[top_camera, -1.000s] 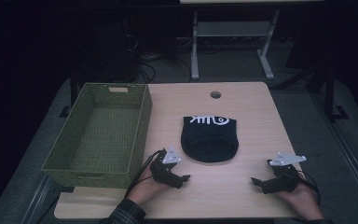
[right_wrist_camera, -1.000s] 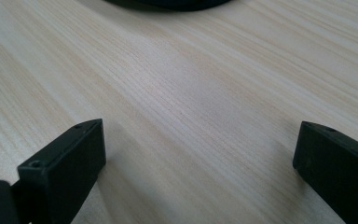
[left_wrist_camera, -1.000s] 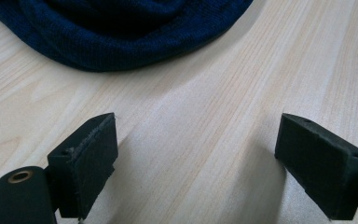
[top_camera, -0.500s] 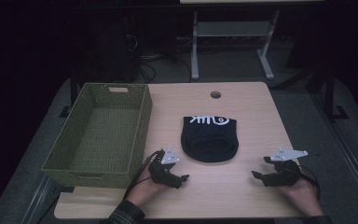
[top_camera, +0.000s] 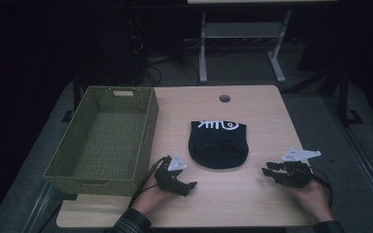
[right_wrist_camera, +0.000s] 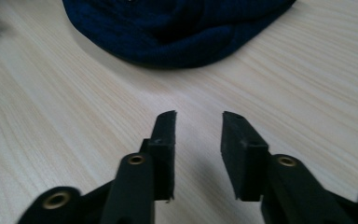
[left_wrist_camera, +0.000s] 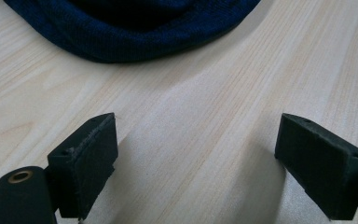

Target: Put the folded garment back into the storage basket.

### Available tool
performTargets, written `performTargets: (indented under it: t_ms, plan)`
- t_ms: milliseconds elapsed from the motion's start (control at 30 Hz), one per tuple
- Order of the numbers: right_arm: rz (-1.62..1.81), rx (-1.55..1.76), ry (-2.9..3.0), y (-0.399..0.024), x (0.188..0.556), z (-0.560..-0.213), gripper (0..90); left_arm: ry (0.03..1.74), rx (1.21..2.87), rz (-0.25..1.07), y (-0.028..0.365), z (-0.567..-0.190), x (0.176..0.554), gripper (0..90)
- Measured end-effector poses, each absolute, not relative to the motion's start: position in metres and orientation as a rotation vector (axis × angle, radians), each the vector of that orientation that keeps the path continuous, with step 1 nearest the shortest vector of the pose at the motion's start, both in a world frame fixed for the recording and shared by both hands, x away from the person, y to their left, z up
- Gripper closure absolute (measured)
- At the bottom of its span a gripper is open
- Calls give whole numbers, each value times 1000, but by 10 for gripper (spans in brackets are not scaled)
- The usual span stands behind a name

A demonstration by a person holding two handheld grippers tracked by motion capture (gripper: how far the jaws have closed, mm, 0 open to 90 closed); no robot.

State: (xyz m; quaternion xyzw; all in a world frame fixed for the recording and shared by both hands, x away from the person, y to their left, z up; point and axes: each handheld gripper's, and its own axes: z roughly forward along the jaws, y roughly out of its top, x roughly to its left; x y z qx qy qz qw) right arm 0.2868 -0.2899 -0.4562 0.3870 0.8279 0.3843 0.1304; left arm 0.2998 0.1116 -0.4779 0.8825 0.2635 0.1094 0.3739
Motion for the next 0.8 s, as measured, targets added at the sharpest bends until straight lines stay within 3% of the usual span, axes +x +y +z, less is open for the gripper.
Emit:
performTargets:
  t_ms: [333,800]
  plan:
    - [1132,1082,2403,-284,301,-444,891,675,2261,280,112,-478,300,121]
    - [1131,1032,2411,-274,325,-430,900,672,2266,282,112,-477,300,121]
